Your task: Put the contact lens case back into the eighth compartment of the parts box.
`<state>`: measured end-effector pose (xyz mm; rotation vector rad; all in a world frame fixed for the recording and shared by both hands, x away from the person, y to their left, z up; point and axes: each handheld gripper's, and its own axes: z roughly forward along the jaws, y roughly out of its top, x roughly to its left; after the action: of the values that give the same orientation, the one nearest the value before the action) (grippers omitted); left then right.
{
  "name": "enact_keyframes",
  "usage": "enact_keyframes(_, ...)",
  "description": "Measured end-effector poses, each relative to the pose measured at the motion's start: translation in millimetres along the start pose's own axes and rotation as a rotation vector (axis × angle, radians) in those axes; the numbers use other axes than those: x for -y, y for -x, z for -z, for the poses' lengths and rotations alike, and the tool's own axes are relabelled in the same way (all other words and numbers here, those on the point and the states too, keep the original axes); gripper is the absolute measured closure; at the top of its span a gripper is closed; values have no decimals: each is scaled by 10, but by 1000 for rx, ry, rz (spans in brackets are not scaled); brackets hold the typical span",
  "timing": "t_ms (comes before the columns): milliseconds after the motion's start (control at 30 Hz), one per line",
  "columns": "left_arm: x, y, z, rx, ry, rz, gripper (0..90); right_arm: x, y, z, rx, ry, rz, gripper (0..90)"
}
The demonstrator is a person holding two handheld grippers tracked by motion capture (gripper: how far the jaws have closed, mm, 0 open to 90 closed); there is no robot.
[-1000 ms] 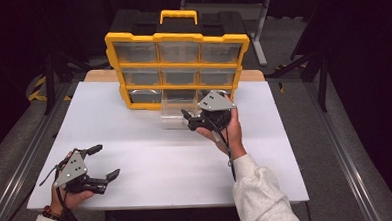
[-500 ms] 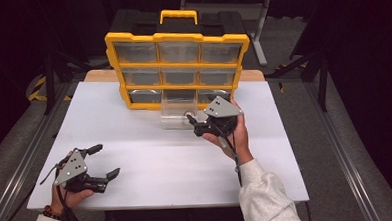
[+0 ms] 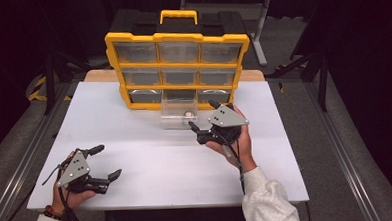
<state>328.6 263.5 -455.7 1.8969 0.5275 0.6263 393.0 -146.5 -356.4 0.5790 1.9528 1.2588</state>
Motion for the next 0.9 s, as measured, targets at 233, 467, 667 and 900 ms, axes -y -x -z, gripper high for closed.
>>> enact_keyframes(233, 6, 4, 7, 0, 5, 3, 60, 2, -80, 62, -4, 9, 15, 152)
enact_keyframes(467, 5, 2, 0, 3, 0, -5, 62, -26, -116, 156, 1, 22, 36, 152)
enact_keyframes(667, 2, 6, -4, 2, -8, -11, 62, -4, -102, 255, 2, 19, 39, 152)
enact_keyframes(900, 3, 4, 1, 1, -3, -7, 58, 26, -93, 357, 5, 16, 46, 153)
